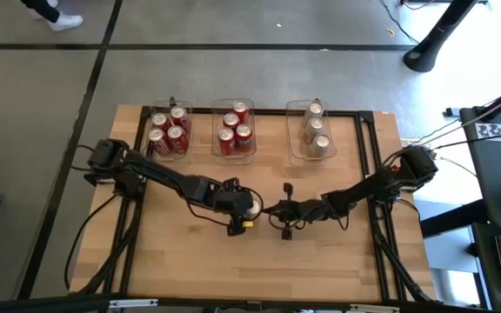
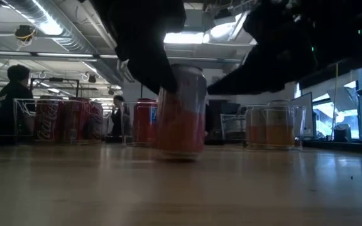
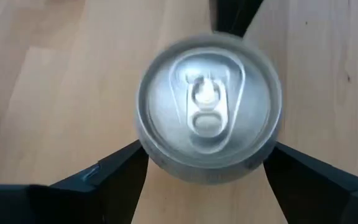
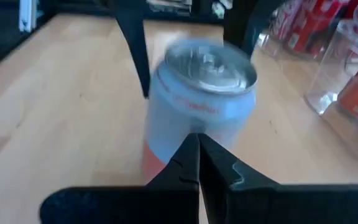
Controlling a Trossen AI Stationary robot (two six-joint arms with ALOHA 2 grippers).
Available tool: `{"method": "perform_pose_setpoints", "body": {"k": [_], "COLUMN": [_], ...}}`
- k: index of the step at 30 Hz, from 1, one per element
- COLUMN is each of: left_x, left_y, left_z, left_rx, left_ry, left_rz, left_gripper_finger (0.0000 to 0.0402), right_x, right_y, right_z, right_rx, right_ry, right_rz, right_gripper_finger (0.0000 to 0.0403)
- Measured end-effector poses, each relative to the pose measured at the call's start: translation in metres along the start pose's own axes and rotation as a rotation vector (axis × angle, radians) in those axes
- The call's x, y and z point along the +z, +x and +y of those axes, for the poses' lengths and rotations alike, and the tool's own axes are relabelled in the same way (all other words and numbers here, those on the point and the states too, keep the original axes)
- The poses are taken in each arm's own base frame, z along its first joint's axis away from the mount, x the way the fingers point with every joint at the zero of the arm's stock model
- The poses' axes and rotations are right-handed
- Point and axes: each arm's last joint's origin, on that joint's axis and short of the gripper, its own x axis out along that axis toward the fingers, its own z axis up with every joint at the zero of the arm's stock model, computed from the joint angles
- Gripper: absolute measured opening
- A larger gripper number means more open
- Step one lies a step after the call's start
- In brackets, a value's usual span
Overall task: Sort soda cans
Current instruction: Put the white soda can into the right transparent bin
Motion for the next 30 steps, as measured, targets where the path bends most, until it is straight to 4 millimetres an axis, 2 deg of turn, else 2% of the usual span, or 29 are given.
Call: {"method": "perform_pose_setpoints", "body": {"k": [10, 14, 17, 21, 26, 30], "left_x": [-0.001, 0.0, -0.001, 0.0, 0.002, -0.002], "left_y": [-0.004, -0.005, -0.005, -0.011, -0.037, -0.067], "left_z": [0.0, -0.001, 0.0, 0.001, 0.006, 0.009], "left_rx": [0.013, 0.01, 0.012, 0.01, 0.008, 0.015], "left_ry": [0.002, 0.001, 0.0, -0.001, -0.016, -0.032], "left_rz": [0.014, 0.001, 0.008, 0.002, -0.003, 0.002], "left_gripper_finger": [0.03, 0.03, 0.03, 0.03, 0.03, 0.03], "right_x": [0.002, 0.003, 0.005, 0.017, 0.04, 0.045], "right_y": [-0.002, -0.003, -0.006, -0.017, -0.031, -0.029], "right_z": [0.0, 0.002, 0.002, -0.002, -0.008, -0.013], "right_rx": [0.013, 0.096, 0.121, 0.105, 0.061, 0.009], "right_ry": [0.013, 0.026, 0.062, 0.07, 0.109, 0.124], "right_rz": [-0.001, 0.005, 0.016, 0.013, -0.096, -0.132], "right_gripper_finger": [0.0001, 0.0017, 0.0062, 0.0151, 0.0267, 0.0338]}}
